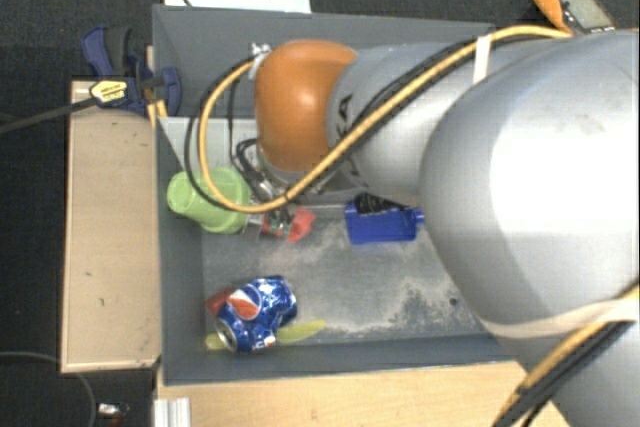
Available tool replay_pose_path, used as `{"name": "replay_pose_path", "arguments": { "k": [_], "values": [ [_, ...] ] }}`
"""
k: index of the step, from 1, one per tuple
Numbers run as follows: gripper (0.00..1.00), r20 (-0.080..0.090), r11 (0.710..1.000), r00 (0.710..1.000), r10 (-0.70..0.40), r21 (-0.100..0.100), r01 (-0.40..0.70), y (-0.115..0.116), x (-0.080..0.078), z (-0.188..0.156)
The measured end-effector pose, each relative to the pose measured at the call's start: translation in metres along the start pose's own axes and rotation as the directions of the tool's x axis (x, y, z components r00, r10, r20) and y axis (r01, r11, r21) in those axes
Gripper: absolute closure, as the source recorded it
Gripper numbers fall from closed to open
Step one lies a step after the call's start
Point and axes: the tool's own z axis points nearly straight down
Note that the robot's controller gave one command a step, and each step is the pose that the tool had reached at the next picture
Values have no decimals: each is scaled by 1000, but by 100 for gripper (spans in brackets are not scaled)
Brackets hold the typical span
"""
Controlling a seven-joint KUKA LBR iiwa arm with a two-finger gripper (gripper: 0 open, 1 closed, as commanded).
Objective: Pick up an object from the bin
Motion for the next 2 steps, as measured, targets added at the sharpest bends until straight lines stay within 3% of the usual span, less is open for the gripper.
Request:
{"name": "replay_pose_path", "arguments": {
  "k": [2],
  "values": [
    [100,-2,1000,1000,0,1,0,-1,0,-37]
  ]
}}
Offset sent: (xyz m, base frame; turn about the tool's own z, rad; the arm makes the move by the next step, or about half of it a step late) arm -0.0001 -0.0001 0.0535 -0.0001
